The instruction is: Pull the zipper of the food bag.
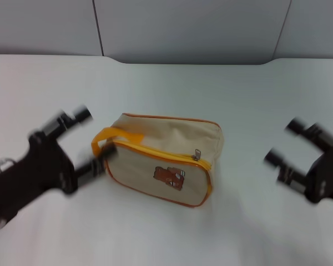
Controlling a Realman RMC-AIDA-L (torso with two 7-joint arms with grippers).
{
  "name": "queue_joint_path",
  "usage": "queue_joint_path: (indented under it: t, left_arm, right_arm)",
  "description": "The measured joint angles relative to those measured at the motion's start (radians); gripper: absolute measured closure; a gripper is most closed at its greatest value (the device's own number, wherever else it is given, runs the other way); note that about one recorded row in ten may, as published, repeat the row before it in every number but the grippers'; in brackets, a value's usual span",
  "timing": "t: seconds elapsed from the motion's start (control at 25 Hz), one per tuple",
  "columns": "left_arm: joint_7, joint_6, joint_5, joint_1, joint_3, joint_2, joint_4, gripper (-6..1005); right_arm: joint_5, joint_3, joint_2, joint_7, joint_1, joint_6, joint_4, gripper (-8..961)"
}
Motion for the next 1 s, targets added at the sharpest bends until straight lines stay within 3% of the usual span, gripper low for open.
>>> queue_joint_path:
  t: [0.16,0.24,0.32,0.48,1.0]
  left_arm:
    - [-0.172,0.062,0.066,0.018,0.239,0.013,0.179,293]
    - [-0.198,0.061,0.079,0.019,0.277,0.014,0.198,176]
    - [-0.233,0.057,0.111,0.018,0.338,0.012,0.229,177]
    - [-0.243,0.042,0.148,0.014,0.357,0.001,0.243,180]
    - [-0.233,0.017,0.144,0.022,0.357,-0.001,0.239,180]
  right_arm:
    - [-0.201,-0.119,-0.016,0.115,0.044,-0.032,-0.114,231]
    - [-0.234,-0.137,-0.019,0.122,0.055,-0.035,-0.117,204]
    - [-0.282,-0.161,-0.023,0.142,0.074,-0.034,-0.118,176]
    - [-0.335,-0.176,-0.016,0.169,0.1,-0.024,-0.121,176]
    - [-0.333,-0.178,-0.014,0.17,0.102,-0.033,-0.124,176]
